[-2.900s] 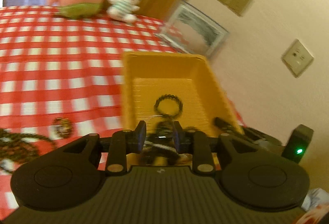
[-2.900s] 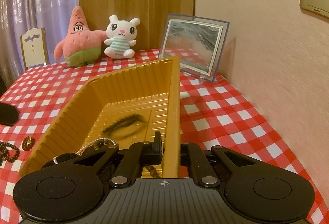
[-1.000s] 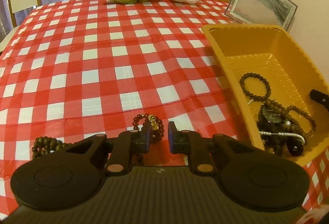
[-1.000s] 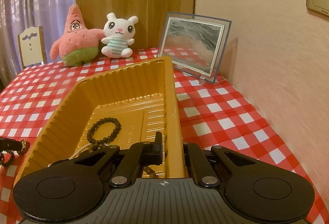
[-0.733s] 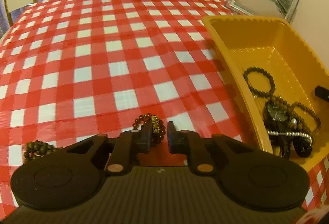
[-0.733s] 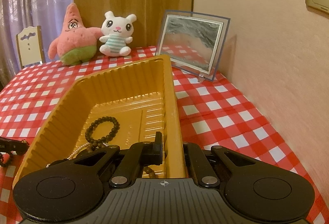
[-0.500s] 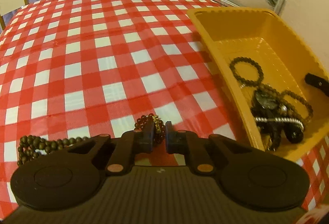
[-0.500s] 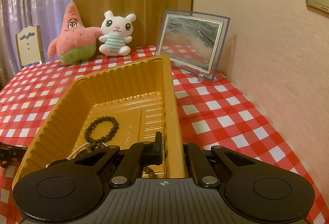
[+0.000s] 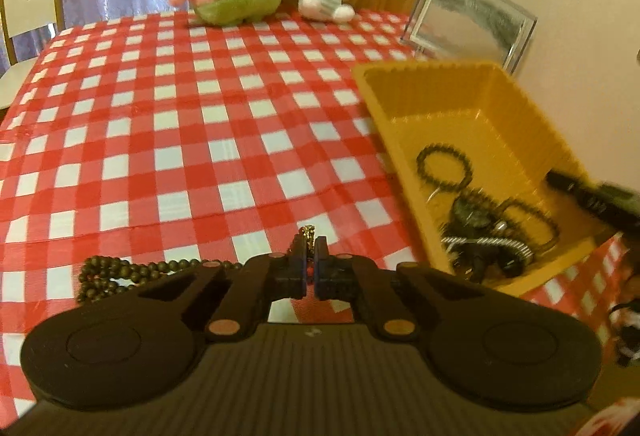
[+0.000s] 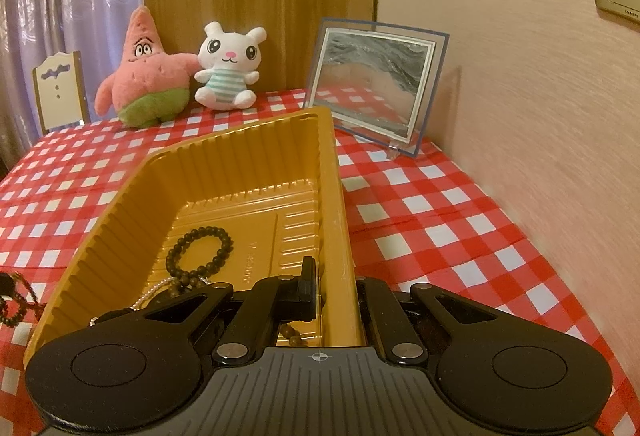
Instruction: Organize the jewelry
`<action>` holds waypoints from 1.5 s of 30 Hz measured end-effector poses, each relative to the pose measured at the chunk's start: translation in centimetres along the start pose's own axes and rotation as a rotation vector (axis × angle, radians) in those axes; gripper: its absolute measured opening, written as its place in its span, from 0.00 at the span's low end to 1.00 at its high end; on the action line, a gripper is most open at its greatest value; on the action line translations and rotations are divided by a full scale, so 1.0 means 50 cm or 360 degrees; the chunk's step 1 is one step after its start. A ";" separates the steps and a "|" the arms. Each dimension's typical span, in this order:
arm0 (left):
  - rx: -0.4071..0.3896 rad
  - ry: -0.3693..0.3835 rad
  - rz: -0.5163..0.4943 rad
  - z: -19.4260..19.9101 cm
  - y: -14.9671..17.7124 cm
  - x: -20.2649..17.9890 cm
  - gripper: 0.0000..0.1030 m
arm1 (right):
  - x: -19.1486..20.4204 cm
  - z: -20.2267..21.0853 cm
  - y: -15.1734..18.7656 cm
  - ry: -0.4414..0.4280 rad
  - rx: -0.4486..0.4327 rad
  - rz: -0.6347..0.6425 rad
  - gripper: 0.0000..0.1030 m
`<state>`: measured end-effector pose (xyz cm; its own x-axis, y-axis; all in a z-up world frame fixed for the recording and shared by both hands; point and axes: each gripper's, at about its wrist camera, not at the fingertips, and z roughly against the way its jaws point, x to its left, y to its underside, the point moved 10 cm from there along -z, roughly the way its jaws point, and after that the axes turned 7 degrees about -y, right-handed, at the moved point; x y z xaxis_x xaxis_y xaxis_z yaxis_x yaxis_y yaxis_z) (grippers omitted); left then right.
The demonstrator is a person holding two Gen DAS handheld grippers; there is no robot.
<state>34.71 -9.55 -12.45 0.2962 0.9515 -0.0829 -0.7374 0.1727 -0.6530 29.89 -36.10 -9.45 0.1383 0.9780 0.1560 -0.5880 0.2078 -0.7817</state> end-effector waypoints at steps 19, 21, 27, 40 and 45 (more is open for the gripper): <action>-0.0011 -0.0020 0.0005 0.058 -0.011 -0.007 0.06 | 0.008 0.005 -0.008 -0.0023 -0.0024 0.0005 0.05; 0.0044 -0.0044 -0.0003 0.031 0.018 0.003 0.10 | 0.009 0.006 -0.007 -0.0024 -0.0024 0.0007 0.05; 0.0121 -0.0137 -0.0038 -0.033 0.061 0.024 0.13 | 0.011 0.007 -0.004 -0.0024 -0.0020 0.0017 0.05; 0.0157 -0.0157 -0.0255 -0.105 0.055 0.013 0.13 | 0.012 0.009 -0.002 -0.0024 -0.0020 0.0013 0.05; 0.0151 -0.0129 -0.0320 -0.104 0.064 -0.001 0.04 | 0.012 0.008 -0.002 -0.0023 -0.0017 0.0009 0.05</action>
<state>35.48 -10.39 -18.46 0.3963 0.9121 0.1048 -0.7235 0.3805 -0.5760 29.70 -35.55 -9.06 0.1233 0.9793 0.1605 -0.5802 0.2024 -0.7889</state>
